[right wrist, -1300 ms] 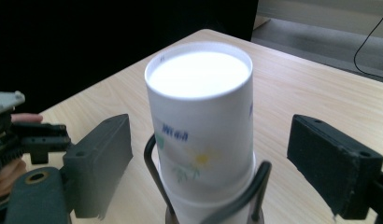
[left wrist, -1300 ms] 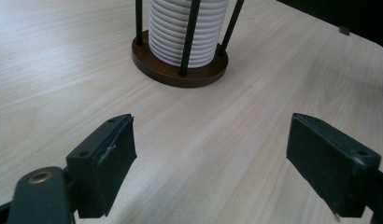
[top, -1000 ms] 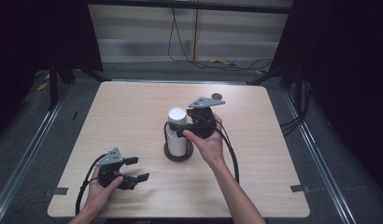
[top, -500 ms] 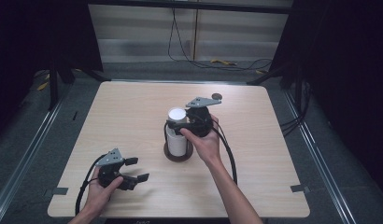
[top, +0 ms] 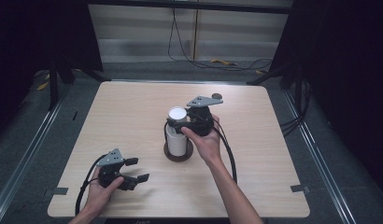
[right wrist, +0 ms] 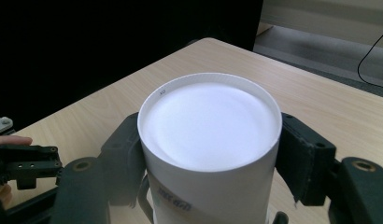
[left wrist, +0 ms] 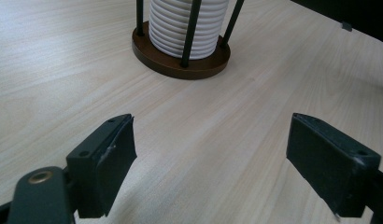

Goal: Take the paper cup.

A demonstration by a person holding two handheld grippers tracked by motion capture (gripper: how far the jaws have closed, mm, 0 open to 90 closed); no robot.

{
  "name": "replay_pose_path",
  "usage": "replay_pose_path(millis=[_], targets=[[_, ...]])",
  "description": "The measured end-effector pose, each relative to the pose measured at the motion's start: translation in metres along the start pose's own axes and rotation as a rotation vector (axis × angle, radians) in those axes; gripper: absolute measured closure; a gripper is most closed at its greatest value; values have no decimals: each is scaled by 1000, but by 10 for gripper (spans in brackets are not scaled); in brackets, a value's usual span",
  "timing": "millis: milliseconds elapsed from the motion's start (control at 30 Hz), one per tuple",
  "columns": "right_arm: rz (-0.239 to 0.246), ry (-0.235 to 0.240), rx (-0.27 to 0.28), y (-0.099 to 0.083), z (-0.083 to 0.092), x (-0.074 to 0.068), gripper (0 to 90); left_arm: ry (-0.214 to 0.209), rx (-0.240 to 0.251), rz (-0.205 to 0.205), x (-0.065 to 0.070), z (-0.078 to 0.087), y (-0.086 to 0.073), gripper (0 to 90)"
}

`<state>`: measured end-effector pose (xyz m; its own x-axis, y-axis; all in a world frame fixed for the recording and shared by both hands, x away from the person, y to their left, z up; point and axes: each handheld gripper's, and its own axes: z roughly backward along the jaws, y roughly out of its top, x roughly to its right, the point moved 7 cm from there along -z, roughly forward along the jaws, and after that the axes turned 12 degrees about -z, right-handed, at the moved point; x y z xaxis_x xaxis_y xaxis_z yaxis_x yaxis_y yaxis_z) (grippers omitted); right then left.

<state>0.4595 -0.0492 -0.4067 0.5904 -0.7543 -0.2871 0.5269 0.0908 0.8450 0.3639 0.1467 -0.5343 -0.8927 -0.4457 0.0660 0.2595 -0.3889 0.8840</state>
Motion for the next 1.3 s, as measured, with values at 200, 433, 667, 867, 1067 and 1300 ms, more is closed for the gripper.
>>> replay_pose_path(millis=[200, 433, 667, 867, 1067, 1300], targets=[[4, 3, 15, 5, 2, -2, 319, -3, 1, 4, 0, 0, 0, 157], [-3, 11, 66, 16, 10, -5, 330, -1, -1, 7, -1, 0, -1, 157], [-13, 24, 95, 21, 16, -5, 334, 0, -4, 3, -1, -1, -2, 157], [-25, 37, 113, 25, 21, -6, 337, 0, -3, 3, -1, -1, -2, 157], [-32, 60, 134, 33, 26, -10, 339, -1, -2, 4, -1, -1, -2, 157], [-49, 81, 154, 39, 33, -10, 341, 9, -2, 0, -2, 0, -2, 157]])
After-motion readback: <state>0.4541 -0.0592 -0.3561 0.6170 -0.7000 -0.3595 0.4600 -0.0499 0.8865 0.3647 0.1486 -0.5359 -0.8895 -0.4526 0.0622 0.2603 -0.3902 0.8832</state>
